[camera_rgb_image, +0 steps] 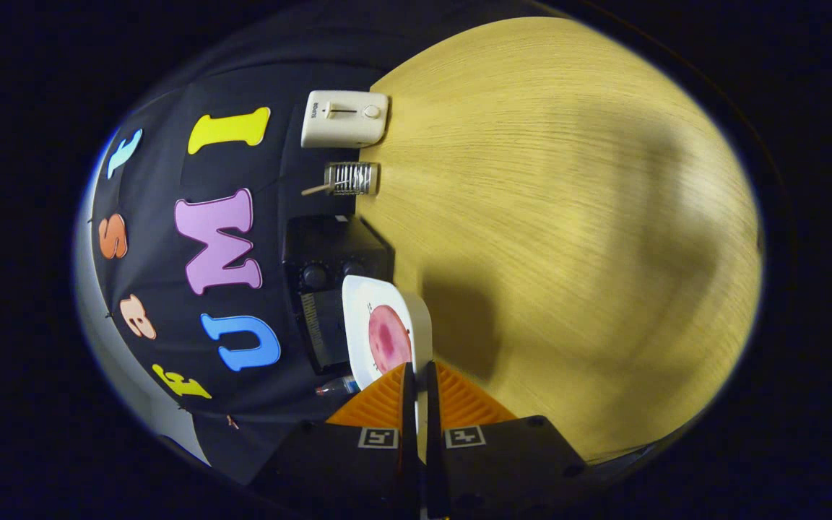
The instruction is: Open the toaster oven, put the food inside, and close the toaster oven door.
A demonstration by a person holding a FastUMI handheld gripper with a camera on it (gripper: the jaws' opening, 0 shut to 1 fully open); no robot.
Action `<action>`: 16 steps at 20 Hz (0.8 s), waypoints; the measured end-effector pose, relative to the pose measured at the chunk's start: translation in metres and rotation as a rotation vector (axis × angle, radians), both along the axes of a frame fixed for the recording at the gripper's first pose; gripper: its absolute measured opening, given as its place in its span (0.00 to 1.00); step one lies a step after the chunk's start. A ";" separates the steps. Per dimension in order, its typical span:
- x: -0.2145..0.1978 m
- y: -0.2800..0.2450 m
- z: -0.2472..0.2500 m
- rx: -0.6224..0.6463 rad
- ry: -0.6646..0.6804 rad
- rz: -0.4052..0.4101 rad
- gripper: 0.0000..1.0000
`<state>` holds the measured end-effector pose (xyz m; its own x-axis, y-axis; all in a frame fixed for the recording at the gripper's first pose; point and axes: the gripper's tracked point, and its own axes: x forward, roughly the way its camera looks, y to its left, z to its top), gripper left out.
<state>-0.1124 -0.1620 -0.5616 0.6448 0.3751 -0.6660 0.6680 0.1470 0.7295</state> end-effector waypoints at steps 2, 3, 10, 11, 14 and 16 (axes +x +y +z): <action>0.022 0.028 0.008 0.018 -0.024 0.037 0.09; 0.033 0.044 0.009 0.022 -0.030 0.056 0.09; 0.102 0.137 -0.019 -0.016 -0.006 0.068 0.09; 0.113 0.143 -0.027 -0.030 0.004 0.046 0.09; 0.146 0.157 -0.045 -0.054 0.031 -0.047 0.09; 0.165 0.164 -0.053 -0.096 0.021 -0.065 0.09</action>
